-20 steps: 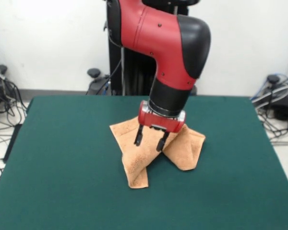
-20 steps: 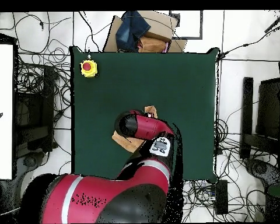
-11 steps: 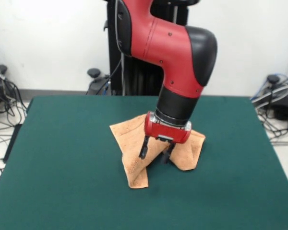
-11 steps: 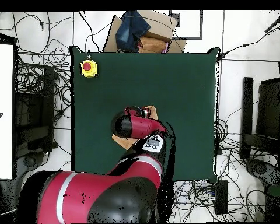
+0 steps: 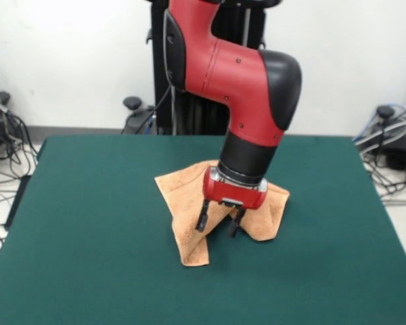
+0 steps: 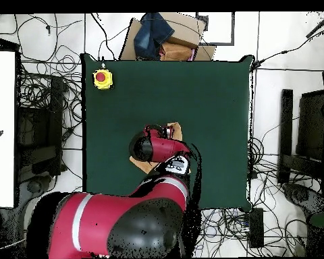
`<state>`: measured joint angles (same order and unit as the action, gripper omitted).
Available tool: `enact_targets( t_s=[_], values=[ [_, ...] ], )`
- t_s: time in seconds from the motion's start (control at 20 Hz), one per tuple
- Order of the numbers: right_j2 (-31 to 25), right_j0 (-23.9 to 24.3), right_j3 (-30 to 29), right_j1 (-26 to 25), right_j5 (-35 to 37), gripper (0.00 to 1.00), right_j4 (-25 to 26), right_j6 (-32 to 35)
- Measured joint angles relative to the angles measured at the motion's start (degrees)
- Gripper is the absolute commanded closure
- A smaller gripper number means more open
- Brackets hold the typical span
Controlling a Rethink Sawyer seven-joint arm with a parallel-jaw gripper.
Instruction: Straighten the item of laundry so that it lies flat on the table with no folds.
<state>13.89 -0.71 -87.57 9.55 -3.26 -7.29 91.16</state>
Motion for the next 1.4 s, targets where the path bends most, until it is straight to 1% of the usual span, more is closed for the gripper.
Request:
enact_targets(
  t_s=[0.25,0.55,0.8,1.1,1.4],
  values=[
    [-0.18,1.77,0.27,-0.73,0.0,0.0,0.49,0.0],
    [-0.19,1.78,0.99,-1.73,0.0,0.0,0.49,0.0],
    [0.56,0.42,2.07,-3.16,0.0,0.0,0.48,0.0],
    [2.56,-2.62,3.91,-5.01,0.0,0.0,0.26,0.0],
    [2.61,-2.06,5.2,-5.61,0.0,0.0,0.6,0.0]
  ],
)
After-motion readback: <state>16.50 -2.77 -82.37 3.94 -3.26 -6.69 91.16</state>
